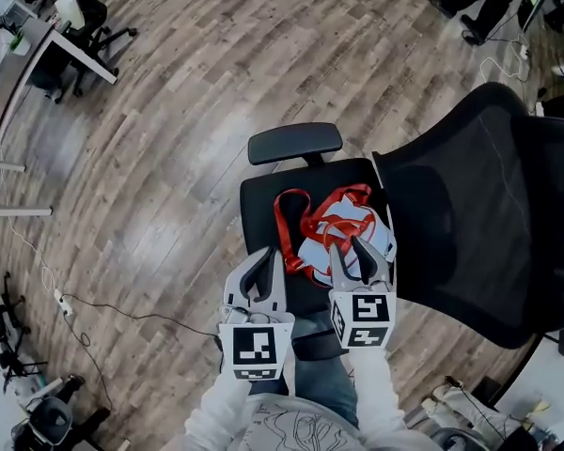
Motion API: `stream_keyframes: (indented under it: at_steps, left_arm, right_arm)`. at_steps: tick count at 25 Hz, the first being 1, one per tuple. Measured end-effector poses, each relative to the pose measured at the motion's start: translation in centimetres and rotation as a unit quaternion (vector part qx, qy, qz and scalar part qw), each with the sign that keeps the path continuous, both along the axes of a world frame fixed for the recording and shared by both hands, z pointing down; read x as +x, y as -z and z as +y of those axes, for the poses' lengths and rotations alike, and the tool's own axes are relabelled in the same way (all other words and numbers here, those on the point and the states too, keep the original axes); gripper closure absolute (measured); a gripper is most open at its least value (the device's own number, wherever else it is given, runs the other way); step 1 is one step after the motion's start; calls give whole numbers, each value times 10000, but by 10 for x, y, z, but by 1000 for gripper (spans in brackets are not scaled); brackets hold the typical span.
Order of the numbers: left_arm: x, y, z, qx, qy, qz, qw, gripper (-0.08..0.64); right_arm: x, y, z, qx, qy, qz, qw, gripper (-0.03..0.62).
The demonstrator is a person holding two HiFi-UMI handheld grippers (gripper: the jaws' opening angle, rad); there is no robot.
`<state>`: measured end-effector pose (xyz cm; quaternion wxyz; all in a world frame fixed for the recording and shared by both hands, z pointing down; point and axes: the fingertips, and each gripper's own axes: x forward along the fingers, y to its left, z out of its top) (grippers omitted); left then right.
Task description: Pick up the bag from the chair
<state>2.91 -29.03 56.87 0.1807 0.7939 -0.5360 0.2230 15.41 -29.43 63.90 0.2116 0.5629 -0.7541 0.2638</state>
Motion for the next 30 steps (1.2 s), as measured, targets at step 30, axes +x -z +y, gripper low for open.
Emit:
stream_keyframes:
  at_steps: [30]
  left_arm:
    - [-64,-41,20,-412,618,-186,9971,554]
  right_arm:
    - [-31,-107,-17,-2593,280,672,9631,471]
